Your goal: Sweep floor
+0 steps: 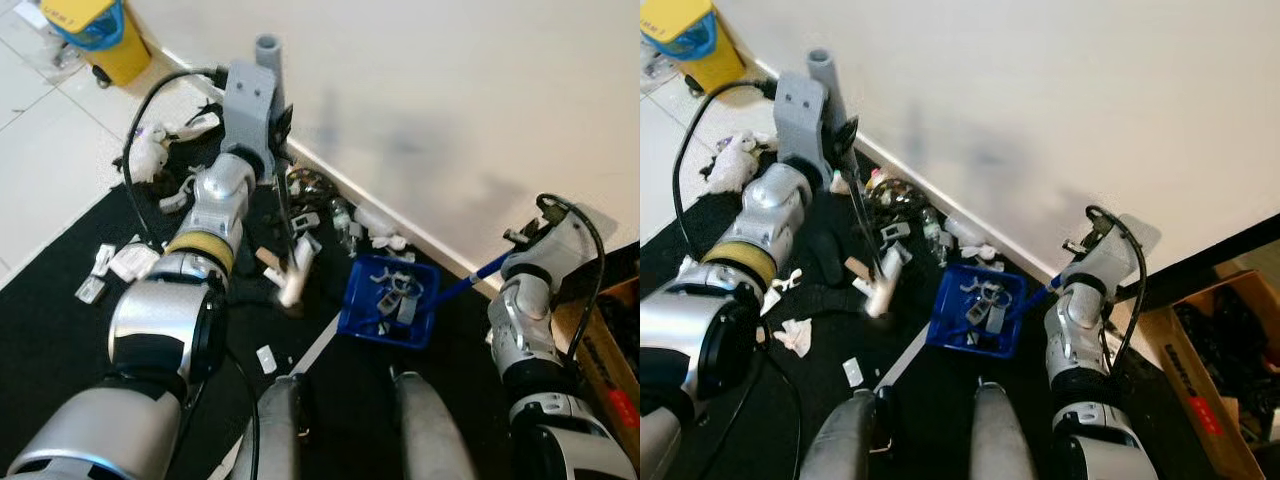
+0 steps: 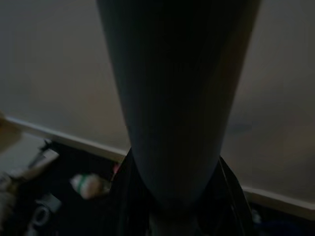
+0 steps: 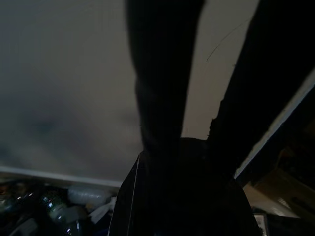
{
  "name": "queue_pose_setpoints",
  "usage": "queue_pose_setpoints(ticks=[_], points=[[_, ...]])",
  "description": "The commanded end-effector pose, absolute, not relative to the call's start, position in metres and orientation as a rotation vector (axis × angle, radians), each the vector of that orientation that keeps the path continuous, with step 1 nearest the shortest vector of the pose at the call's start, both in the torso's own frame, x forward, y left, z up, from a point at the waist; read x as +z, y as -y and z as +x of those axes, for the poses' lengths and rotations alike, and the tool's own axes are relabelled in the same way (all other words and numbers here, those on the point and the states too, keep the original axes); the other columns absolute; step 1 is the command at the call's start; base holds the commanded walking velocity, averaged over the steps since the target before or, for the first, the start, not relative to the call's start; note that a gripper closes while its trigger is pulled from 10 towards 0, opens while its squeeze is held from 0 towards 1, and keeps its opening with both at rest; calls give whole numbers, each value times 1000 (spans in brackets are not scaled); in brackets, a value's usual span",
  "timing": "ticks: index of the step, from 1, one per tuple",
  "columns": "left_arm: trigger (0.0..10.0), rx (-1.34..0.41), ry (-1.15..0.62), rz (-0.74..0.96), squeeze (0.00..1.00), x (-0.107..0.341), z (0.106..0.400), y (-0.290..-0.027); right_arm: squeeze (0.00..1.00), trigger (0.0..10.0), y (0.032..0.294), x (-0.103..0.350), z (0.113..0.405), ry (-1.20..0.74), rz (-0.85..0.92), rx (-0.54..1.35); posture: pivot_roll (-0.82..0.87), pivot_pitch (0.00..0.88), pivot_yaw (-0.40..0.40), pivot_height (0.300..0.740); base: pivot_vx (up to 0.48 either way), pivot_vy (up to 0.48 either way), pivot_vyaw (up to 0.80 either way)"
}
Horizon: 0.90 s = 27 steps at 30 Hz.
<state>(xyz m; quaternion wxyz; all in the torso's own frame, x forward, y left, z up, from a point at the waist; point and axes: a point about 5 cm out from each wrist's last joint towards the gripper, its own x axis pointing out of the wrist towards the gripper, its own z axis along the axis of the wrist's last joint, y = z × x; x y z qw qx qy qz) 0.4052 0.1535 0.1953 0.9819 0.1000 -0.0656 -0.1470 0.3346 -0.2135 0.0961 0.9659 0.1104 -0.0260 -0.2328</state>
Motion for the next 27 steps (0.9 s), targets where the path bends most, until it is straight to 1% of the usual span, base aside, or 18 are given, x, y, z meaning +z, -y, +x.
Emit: queue_pose_setpoints(ticks=[1,4,5,8,9,13,14,16,19,22,24,25,27], points=[[10000,-290,140,249,0,195,404,-159,0,10000,212,82,330,-8,245,-453,-72,192,18,740,0,0,0],[10000,-256,108,300,0,185,399,-174,0,10000,211,80,333,-30,261,-432,-47,171,14,740,0,0,0],[10000,-256,108,300,0,185,399,-174,0,10000,211,80,333,-30,261,-432,-47,171,14,740,0,0,0],[10000,-213,67,318,0,174,392,-195,0,10000,209,76,333,-53,266,-412,-15,146,8,740,0,0,0],[10000,-213,67,318,0,174,392,-195,0,10000,209,76,333,-53,266,-412,-15,146,8,740,0,0,0],[10000,-113,40,331,0,170,384,-226,0,10000,205,70,334,-82,273,-372,14,134,1,740,0,0,0],[10000,-113,40,331,0,170,384,-226,0,10000,205,70,334,-82,273,-372,14,134,1,740,0,0,0],[10000,-55,20,354,0,169,380,-240,0,10000,202,69,335,-89,269,-344,27,122,-2,740,0,0,0],[10000,-45,24,341,0,171,377,-247,0,10000,199,68,336,-98,262,-319,37,115,-4,740,0,0,0],[10000,-36,44,242,0,171,372,-250,0,10000,197,66,336,-105,261,-299,41,103,-2,740,0,0,0],[10000,-36,44,242,0,171,372,-250,0,10000,197,66,336,-105,261,-299,41,103,-2,740,0,0,0],[10000,-34,25,216,0,166,368,-249,0,10000,196,67,337,-104,262,-287,38,100,-1,740,0,0,0],[10000,-48,2,224,0,160,365,-245,0,10000,195,67,338,-106,263,-278,36,97,3,740,0,0,0]])
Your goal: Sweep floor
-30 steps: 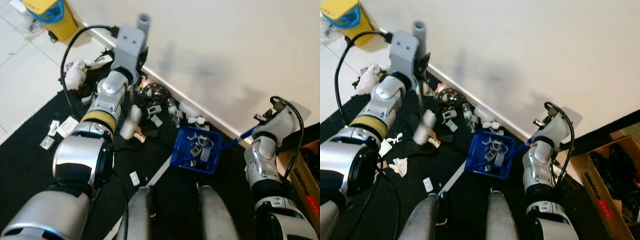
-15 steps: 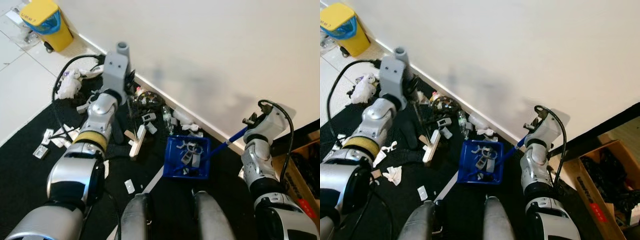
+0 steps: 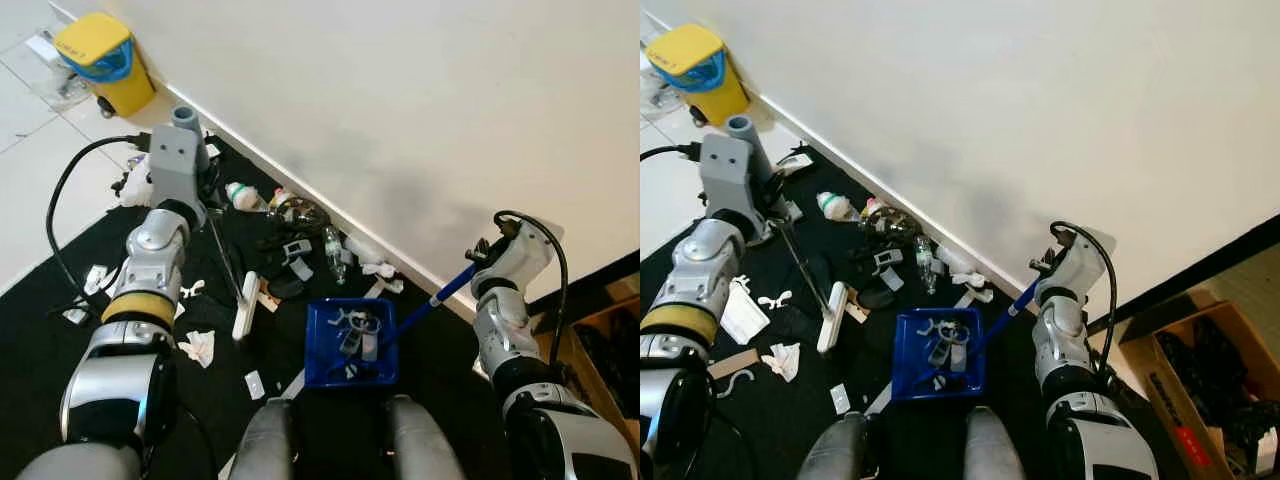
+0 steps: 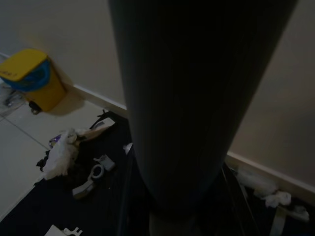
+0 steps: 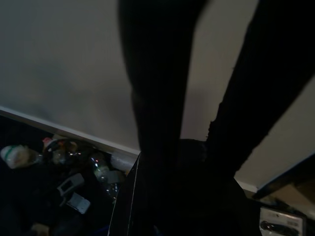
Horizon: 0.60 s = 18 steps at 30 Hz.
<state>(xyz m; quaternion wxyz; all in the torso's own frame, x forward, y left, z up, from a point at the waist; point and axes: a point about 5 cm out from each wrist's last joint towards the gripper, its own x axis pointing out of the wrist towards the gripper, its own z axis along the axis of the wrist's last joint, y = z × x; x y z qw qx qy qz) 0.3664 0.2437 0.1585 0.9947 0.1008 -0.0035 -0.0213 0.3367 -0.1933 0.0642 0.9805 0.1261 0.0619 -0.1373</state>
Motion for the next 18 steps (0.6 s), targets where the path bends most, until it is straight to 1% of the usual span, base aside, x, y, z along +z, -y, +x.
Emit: queue_pose_setpoints(ticks=[1,10,12,15,18], points=[[10000,-49,-12,215,0,156,364,-243,0,10000,195,67,338,-108,266,-276,35,95,5,740,0,0,0],[10000,-28,-116,149,0,129,355,-226,0,10000,193,61,337,-142,241,-234,40,91,14,740,0,0,0],[10000,-29,-119,150,0,129,355,-225,0,10000,193,61,336,-144,241,-233,40,91,14,740,0,0,0],[10000,-29,-201,207,0,117,350,-220,0,10000,194,57,334,-156,235,-232,40,93,23,740,0,0,0],[10000,-22,-209,218,0,115,349,-220,0,10000,194,57,334,-158,234,-232,40,93,23,740,0,0,0]])
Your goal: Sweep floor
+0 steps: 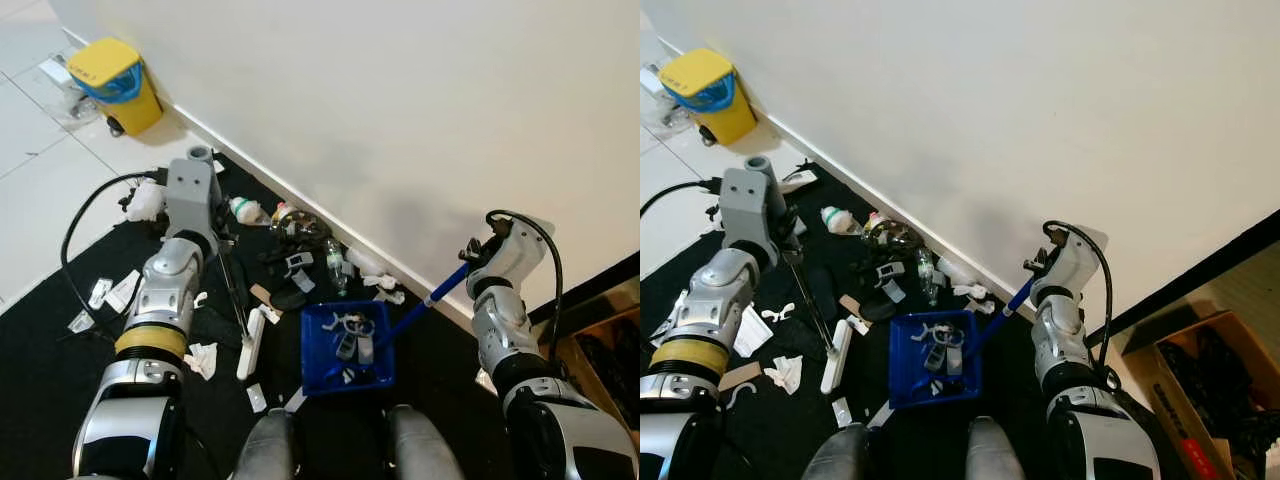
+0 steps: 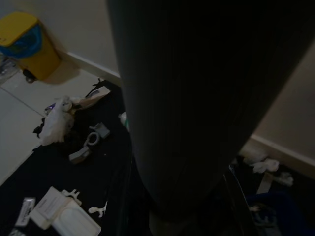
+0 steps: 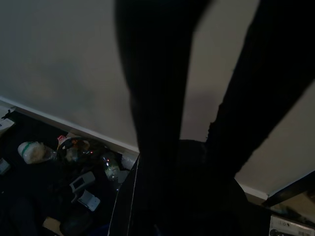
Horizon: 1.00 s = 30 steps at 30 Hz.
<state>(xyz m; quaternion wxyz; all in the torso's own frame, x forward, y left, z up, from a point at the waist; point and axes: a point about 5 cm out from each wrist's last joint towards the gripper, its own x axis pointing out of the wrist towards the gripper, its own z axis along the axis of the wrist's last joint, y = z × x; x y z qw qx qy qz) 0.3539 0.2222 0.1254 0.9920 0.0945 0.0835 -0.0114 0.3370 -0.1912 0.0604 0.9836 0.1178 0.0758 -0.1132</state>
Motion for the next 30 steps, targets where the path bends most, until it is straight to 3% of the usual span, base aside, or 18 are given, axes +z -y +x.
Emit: queue_pose_setpoints(ticks=[1,30], points=[[10000,-7,-227,223,0,113,349,-220,0,10000,194,57,333,-159,234,-231,41,94,24,740,0,0,0],[10000,36,-233,131,0,89,327,-207,0,10000,187,49,330,-197,193,-176,43,85,17,740,0,0,0]])
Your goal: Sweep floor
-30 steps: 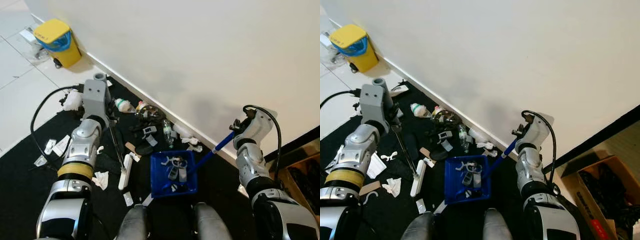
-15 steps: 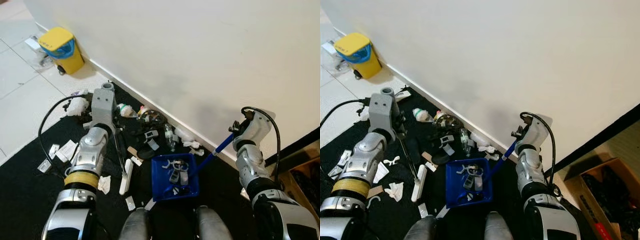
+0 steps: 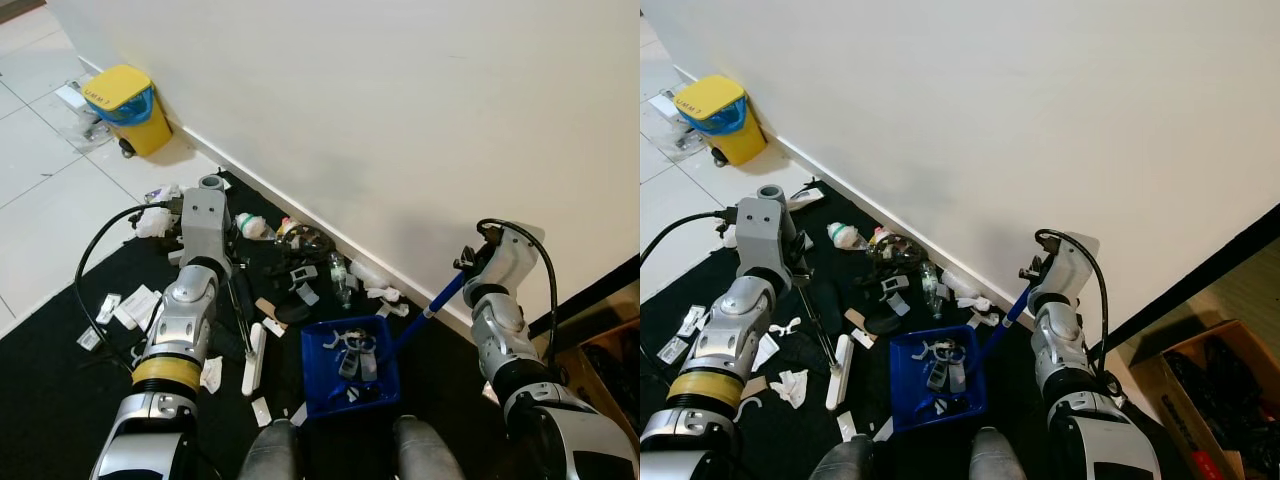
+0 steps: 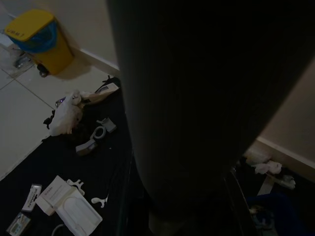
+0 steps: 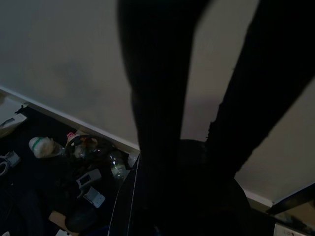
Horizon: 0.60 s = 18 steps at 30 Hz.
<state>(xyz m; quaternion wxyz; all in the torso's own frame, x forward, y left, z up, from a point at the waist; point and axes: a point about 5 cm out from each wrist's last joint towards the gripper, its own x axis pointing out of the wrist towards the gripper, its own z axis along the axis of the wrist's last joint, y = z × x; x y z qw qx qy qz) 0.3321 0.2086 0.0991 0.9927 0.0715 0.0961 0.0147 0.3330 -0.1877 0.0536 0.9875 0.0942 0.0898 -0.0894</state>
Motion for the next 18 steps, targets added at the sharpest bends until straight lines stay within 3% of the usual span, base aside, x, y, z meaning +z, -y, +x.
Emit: queue_pose_setpoints(ticks=[1,18], points=[[10000,41,-234,128,0,89,327,-207,0,10000,187,49,330,-198,193,-174,43,85,17,740,0,0,0],[10000,82,-232,126,0,91,326,-214,0,10000,189,53,334,-205,169,-154,33,108,-8,740,0,0,0]])
